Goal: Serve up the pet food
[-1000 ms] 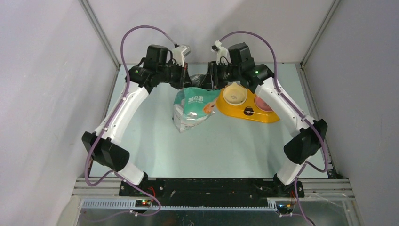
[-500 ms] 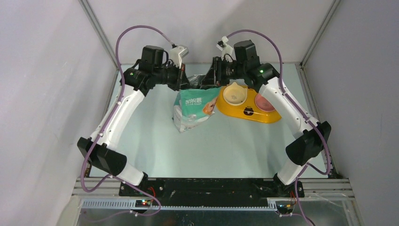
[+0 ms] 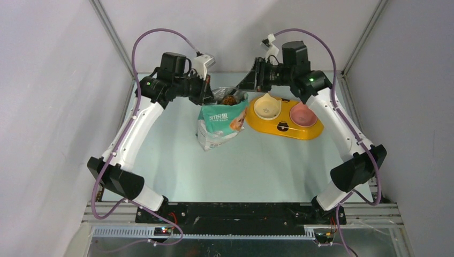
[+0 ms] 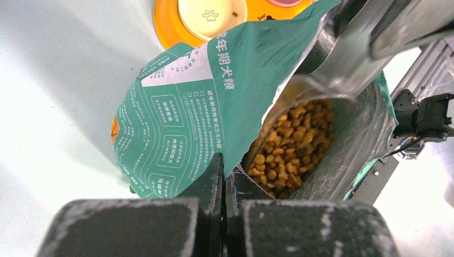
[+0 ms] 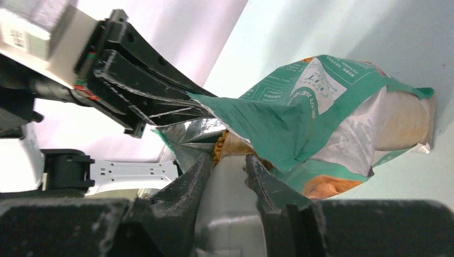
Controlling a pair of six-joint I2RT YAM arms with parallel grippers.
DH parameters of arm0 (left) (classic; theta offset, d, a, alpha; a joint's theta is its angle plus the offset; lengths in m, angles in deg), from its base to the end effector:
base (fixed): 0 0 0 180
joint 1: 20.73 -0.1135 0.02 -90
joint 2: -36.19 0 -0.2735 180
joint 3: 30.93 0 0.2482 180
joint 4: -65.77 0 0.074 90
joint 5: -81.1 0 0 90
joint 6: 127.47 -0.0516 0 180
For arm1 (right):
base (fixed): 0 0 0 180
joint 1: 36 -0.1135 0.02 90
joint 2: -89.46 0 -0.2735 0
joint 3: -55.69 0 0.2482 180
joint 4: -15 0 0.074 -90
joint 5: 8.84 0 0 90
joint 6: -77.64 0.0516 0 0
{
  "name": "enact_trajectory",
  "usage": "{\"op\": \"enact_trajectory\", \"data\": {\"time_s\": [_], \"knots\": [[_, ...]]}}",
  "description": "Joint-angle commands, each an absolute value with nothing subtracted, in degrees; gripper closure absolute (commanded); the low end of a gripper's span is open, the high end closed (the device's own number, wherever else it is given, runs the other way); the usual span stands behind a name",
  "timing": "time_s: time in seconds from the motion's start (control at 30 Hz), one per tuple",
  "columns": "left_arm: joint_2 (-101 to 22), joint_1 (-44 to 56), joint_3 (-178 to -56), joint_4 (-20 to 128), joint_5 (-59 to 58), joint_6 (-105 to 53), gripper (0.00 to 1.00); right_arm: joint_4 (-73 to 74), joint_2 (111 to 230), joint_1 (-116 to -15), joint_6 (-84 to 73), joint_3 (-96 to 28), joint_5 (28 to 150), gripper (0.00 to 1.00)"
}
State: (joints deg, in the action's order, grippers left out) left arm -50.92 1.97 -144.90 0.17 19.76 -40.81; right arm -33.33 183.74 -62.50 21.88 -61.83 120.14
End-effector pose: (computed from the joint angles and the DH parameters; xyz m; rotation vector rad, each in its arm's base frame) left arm 0.2863 -0.1466 0.4241 0.7705 2.1161 -0.7432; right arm 0.3183 0.1950 0.4358 -0.3326 2.1451 1.3276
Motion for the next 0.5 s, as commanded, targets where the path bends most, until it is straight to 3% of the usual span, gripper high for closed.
{"op": "enact_trajectory", "data": {"time_s": [0.0,0.47], "knots": [[-48.9,2.1,-145.6,-4.3,20.0,-43.3,1.00,-27.3,180.0,-60.7,25.9,-62.0,125.5,1.00],[-51.3,2.1,-152.4,-9.7,15.8,-49.0,1.00,-18.3,183.3,-51.2,39.2,-54.6,136.3,1.00]]}}
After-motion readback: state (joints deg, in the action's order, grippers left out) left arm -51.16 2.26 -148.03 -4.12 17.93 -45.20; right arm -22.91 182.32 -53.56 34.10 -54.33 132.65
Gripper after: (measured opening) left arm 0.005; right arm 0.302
